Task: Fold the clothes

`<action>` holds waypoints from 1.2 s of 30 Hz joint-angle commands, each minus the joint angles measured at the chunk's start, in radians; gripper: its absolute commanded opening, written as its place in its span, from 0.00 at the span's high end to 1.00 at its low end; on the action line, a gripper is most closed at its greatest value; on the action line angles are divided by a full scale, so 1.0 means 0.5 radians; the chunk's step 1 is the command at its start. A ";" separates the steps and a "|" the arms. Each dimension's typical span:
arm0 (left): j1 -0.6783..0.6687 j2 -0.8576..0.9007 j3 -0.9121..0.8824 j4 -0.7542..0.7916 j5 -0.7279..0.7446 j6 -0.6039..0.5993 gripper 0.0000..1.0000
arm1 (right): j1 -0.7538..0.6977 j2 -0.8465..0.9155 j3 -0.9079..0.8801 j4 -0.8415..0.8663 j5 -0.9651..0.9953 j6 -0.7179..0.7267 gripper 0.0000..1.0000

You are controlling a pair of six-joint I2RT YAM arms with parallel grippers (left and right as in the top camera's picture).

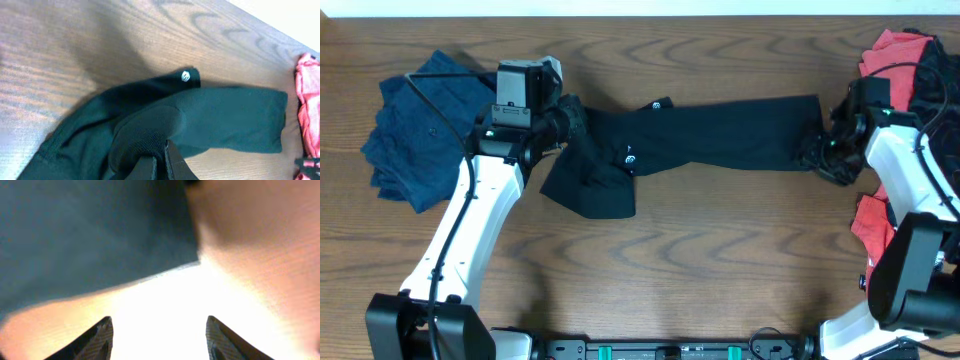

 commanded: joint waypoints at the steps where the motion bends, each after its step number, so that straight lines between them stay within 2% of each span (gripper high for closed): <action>1: -0.002 -0.006 0.001 0.015 -0.026 0.040 0.94 | 0.017 -0.032 -0.031 -0.069 0.129 -0.172 0.42; 5: -0.003 -0.006 0.001 -0.031 -0.026 0.040 0.94 | 0.017 -0.032 -0.198 -0.029 0.130 -0.331 0.37; 14: -0.002 -0.006 0.001 -0.060 -0.026 0.040 0.94 | 0.017 -0.032 -0.488 0.511 0.105 -0.405 0.29; 20: -0.002 -0.006 0.001 -0.060 -0.026 0.040 0.94 | 0.033 -0.032 -0.629 0.858 -0.097 -0.406 0.26; 29: -0.002 -0.006 0.001 -0.076 -0.026 0.040 0.94 | 0.056 -0.032 -0.858 1.366 -0.036 -0.259 0.27; 31: -0.002 -0.006 0.001 -0.076 -0.026 0.040 0.94 | 0.056 -0.032 -0.863 1.383 -0.034 -0.239 0.29; 33: -0.002 -0.006 0.001 -0.076 -0.026 0.040 0.94 | 0.056 -0.032 -0.863 1.391 -0.019 -0.239 0.41; 34: -0.002 -0.006 0.001 -0.076 -0.026 0.040 0.94 | 0.056 -0.032 -0.863 1.395 -0.003 -0.238 0.49; 36: -0.002 -0.006 0.001 -0.076 -0.026 0.040 0.94 | 0.056 -0.032 -0.863 1.398 0.020 -0.239 0.77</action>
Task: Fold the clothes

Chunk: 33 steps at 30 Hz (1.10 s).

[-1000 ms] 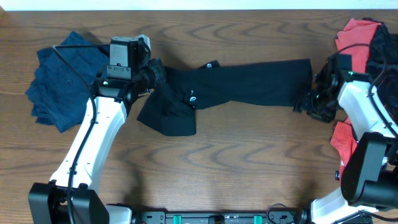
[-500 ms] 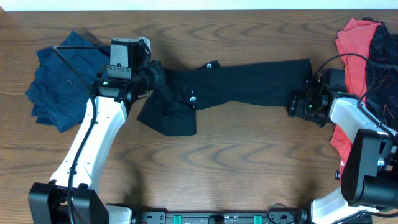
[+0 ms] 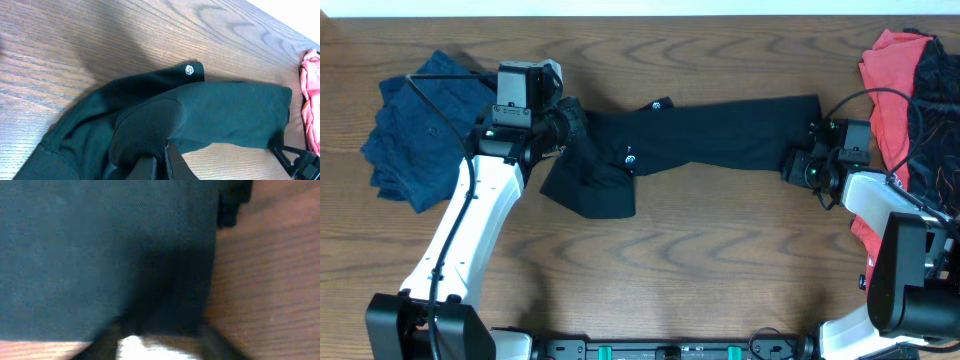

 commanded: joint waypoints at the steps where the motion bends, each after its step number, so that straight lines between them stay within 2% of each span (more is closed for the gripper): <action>1: -0.002 -0.006 0.001 -0.004 -0.025 0.040 0.94 | 0.014 0.022 -0.044 -0.014 0.034 0.041 0.91; 2: -0.002 -0.006 0.001 -0.004 -0.025 0.040 0.94 | 0.014 0.022 -0.044 -0.014 0.034 0.041 0.99; 8: -0.002 -0.006 0.001 -0.018 -0.025 0.040 0.94 | 0.014 -0.008 -0.040 -0.161 0.020 0.074 0.99; 13: -0.002 -0.006 0.001 -0.019 -0.025 0.040 0.95 | -0.006 -0.220 0.125 -0.611 -0.037 0.108 0.99; 17: -0.002 -0.009 0.002 -0.027 -0.024 0.040 0.94 | -0.059 -0.467 0.439 -1.041 -0.024 0.106 0.99; 21: -0.002 -0.059 0.002 -0.104 -0.005 0.038 0.94 | -0.114 -0.645 0.739 -1.326 -0.025 0.076 0.99; 25: -0.003 -0.215 0.002 -0.253 -0.005 0.018 0.94 | -0.143 -0.718 0.883 -1.398 -0.026 -0.002 0.99; 33: -0.002 -0.623 0.002 -0.390 -0.011 0.040 0.94 | -0.162 -0.724 0.907 -1.498 -0.026 -0.040 0.99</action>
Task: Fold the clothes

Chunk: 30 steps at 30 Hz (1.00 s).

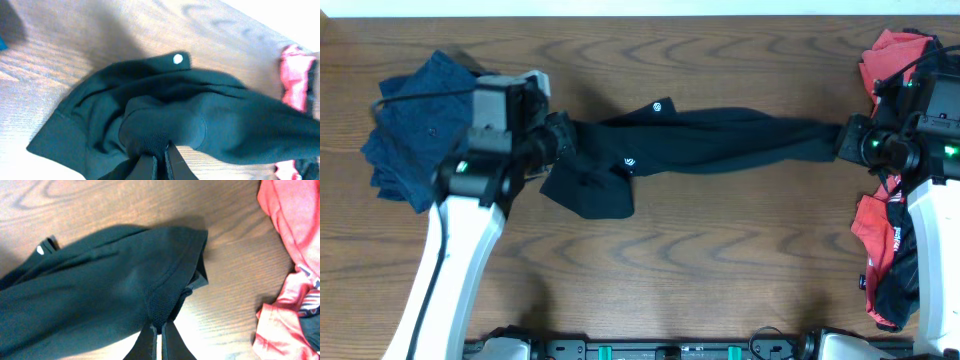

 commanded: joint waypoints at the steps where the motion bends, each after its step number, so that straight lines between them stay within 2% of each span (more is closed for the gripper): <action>1: -0.002 -0.169 0.004 -0.023 -0.012 0.032 0.94 | -0.037 0.005 0.010 -0.037 0.002 -0.072 0.99; 14: -0.002 -0.626 0.004 -0.141 -0.021 0.011 0.94 | -0.037 -0.240 0.125 -0.261 0.018 -0.104 0.99; 23: -0.002 -0.737 0.004 -0.161 -0.020 0.011 0.94 | -0.037 -0.494 0.304 -0.575 0.167 -0.105 0.99; 30: -0.002 -0.747 0.004 -0.254 -0.021 0.013 0.94 | -0.037 -0.574 0.315 -0.638 0.166 -0.105 0.99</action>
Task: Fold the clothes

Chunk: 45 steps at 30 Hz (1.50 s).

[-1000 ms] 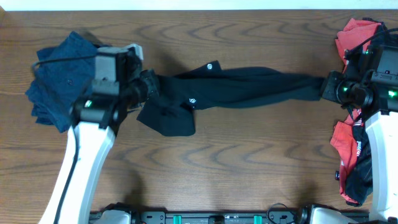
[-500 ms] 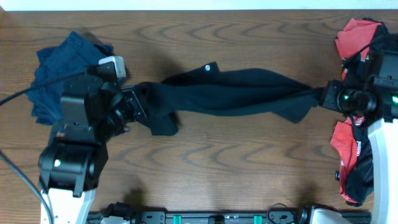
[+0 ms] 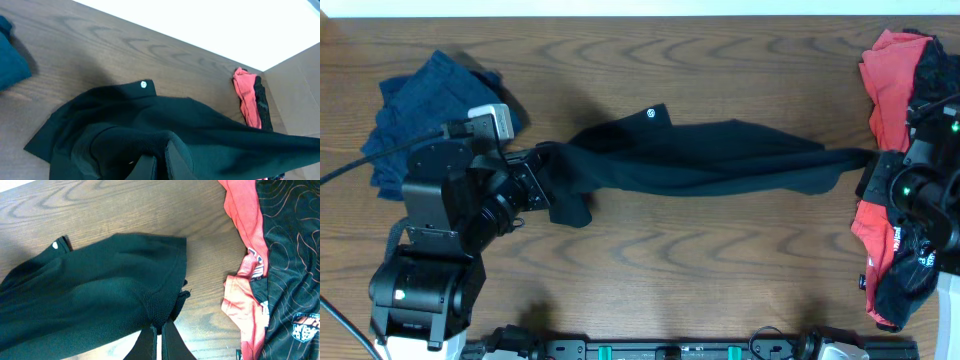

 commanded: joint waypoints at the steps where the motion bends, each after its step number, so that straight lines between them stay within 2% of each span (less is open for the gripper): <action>1: 0.002 -0.011 0.004 -0.035 -0.020 0.016 0.94 | -0.037 0.001 0.043 -0.039 0.039 -0.020 0.99; 8: 0.002 0.108 0.004 -0.098 -0.027 0.029 0.94 | -0.037 0.195 0.043 -0.113 0.038 -0.093 0.99; 16: 0.002 0.525 0.004 -0.008 -0.026 0.029 0.94 | -0.037 0.780 0.040 0.002 0.031 -0.169 0.99; 24: 0.002 1.048 0.004 0.279 -0.026 0.028 0.94 | -0.037 1.387 0.040 0.278 0.031 -0.154 0.99; 32: 0.002 1.397 0.004 0.662 -0.027 0.029 0.94 | -0.030 1.798 0.040 0.505 -0.038 -0.152 0.99; 34: 0.002 1.443 0.004 0.745 -0.026 0.028 0.94 | -0.027 1.856 0.040 0.552 -0.053 -0.153 0.94; 36: 0.002 1.471 0.004 0.809 -0.027 0.028 0.94 | -0.024 1.881 0.040 0.594 -0.085 -0.153 0.76; 38: 0.002 1.479 0.004 0.843 -0.026 0.028 0.94 | -0.020 1.876 0.040 0.626 -0.103 -0.152 0.68; 45: 0.002 1.479 0.004 0.801 -0.026 0.028 0.94 | -0.020 1.722 0.043 0.584 -0.247 -0.197 0.64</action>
